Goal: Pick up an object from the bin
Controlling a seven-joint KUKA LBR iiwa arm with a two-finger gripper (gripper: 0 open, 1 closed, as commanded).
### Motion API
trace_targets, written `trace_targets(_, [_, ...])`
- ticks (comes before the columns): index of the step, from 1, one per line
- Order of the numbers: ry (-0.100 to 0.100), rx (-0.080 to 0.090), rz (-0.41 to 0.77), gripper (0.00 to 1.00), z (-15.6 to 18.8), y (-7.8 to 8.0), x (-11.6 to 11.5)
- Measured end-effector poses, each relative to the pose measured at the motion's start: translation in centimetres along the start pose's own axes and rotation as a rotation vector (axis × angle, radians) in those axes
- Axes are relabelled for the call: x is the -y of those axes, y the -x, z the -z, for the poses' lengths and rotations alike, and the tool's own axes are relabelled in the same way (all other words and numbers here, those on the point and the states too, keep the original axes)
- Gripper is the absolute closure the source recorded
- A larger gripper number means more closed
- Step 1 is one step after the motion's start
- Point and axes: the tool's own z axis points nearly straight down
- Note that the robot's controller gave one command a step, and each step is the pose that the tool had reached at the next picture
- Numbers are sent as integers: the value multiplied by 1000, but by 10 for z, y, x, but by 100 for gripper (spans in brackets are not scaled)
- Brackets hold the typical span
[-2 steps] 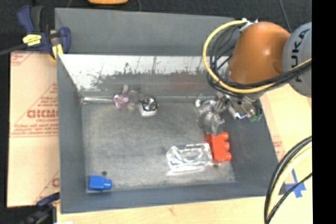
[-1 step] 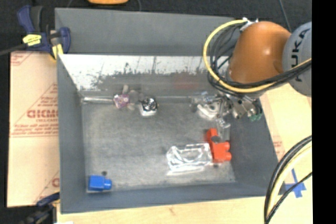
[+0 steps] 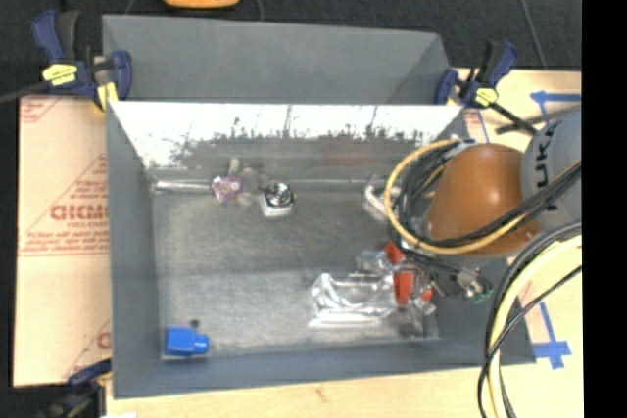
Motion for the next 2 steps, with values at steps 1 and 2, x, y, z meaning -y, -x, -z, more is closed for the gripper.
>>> trace_targets(1, [-7,5,1,0,3,51,42])
trace_targets(2, [2,2,343,0,3,80,93])
